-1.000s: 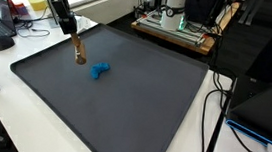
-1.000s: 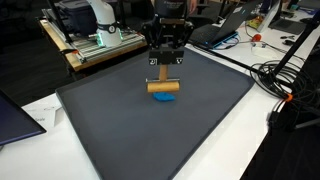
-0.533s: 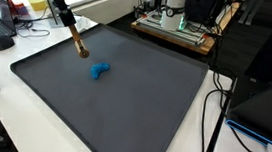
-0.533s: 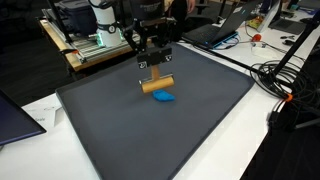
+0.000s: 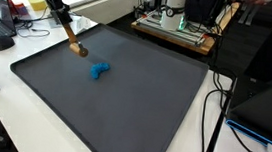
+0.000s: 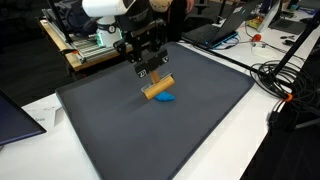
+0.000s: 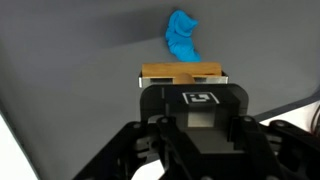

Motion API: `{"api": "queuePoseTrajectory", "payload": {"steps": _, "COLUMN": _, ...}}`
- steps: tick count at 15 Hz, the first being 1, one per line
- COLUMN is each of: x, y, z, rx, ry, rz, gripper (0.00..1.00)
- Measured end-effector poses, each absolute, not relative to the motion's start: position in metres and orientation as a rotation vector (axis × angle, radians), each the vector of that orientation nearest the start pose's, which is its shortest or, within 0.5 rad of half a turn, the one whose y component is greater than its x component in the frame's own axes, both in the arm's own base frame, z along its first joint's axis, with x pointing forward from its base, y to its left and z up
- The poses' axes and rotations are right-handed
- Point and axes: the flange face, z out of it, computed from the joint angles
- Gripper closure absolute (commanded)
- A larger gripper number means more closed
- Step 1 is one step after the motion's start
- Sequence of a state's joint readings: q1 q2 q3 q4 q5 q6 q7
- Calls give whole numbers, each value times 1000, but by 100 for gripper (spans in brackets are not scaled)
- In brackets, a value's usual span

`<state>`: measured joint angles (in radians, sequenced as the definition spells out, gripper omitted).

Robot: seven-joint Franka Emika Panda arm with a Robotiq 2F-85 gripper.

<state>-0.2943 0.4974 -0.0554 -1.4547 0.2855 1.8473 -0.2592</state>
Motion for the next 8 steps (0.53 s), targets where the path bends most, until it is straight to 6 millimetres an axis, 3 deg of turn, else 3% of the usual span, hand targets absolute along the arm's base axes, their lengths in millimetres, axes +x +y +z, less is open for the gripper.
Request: {"api": "queuePoseTrajectory", "payload": {"steps": 8, "x": 676, "y": -230, "z": 355, "rx": -2695, "ry": -24, "rz": 40, "gripper": 78}}
